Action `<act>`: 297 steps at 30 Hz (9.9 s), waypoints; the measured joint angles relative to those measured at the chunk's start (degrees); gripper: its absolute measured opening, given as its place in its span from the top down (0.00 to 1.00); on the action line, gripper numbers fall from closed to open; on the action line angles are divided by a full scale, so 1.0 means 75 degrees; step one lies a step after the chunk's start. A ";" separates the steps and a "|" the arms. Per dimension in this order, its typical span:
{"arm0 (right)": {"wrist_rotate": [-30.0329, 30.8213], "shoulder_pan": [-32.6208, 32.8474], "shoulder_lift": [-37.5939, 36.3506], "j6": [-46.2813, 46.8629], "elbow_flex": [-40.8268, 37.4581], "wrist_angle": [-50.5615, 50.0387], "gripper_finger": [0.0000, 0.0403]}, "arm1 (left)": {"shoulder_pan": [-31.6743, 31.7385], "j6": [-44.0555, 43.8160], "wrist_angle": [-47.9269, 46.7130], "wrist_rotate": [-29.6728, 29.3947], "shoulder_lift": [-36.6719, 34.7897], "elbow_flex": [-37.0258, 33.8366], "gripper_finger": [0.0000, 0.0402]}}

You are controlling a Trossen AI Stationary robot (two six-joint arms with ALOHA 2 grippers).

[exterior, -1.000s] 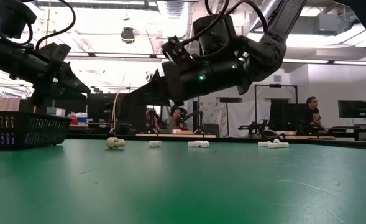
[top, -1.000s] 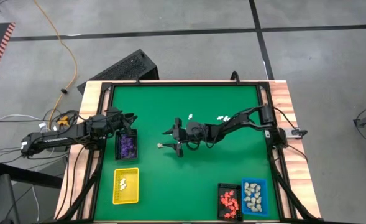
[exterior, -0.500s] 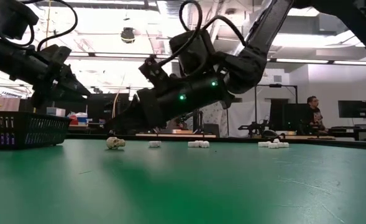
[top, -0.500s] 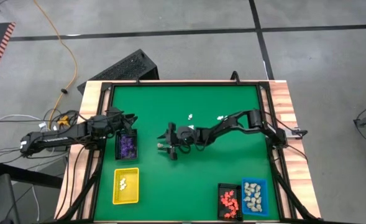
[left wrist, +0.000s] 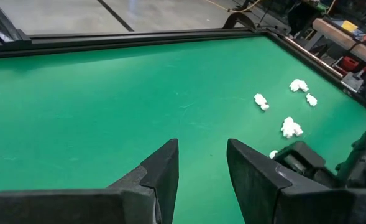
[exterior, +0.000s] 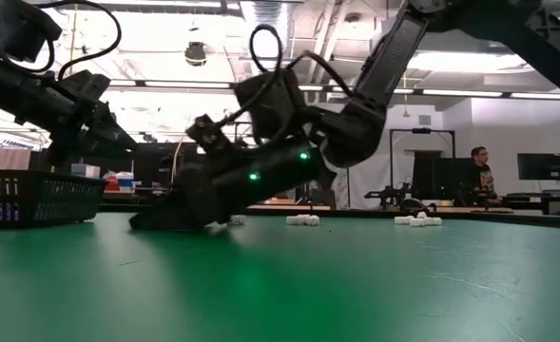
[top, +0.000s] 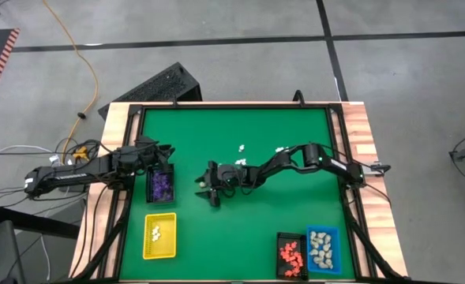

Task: Sort Halloween decoration
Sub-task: Put the white skull toy into the blue basket, then put the white skeleton toy into the yellow basket

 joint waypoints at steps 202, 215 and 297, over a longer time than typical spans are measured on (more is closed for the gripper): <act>-0.0204 -0.1362 -0.1870 -0.0052 -0.2716 -0.1170 0.83 | -0.0013 -0.0699 -0.0001 0.0450 0.0437 -0.0003 0.69; -0.0076 -0.0878 -0.1840 0.0120 -0.2066 -0.0297 0.91 | -0.0016 -0.0728 -0.0001 0.0442 0.0437 -0.0003 0.69; -0.3179 0.0808 0.1509 -0.0319 0.6766 -0.4850 0.49 | -0.0016 -0.0466 0.0001 0.0401 0.0446 -0.0003 0.69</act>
